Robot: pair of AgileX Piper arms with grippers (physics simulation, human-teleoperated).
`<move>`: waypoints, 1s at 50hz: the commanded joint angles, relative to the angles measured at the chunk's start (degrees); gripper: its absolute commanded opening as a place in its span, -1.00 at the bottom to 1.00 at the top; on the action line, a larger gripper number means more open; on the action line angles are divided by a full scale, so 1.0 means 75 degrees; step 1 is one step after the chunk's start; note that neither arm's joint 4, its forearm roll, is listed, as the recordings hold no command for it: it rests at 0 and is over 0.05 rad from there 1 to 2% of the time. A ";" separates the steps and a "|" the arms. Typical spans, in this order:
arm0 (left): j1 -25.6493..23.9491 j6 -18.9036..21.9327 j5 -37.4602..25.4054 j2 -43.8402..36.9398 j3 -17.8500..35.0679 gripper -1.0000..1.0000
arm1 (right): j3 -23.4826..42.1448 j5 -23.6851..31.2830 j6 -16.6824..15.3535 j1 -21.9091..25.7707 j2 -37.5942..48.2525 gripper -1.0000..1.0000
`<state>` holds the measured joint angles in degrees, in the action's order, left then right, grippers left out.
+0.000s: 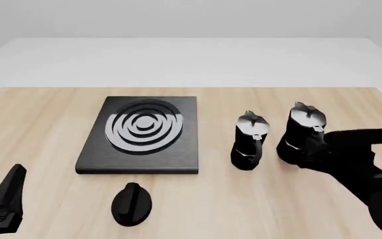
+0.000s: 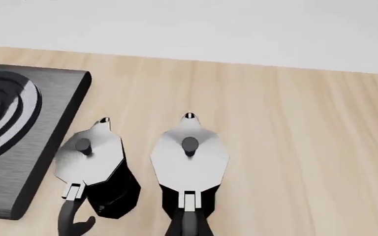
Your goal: Put the right moka pot on the stove.
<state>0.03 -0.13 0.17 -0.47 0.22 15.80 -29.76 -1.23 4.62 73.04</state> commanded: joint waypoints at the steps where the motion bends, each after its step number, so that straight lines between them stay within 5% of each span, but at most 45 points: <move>1: -0.0001 0.0001 0.0000 0.0000 0.0000 1.00 | 0.0536 0.1160 -0.0330 0.0183 -0.1327 -1.00; 24: 0.0001 -0.0001 0.0000 0.0001 0.0000 1.00 | 0.1506 0.3146 -0.0650 0.0494 -0.2864 -1.00; 50: 0.0000 -0.0002 0.0000 0.0001 -0.0001 1.00 | 0.3326 0.4798 -0.0942 0.0964 -0.2984 -1.00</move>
<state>0.03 -0.14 0.18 -0.47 0.21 34.69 2.78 -7.93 10.64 51.73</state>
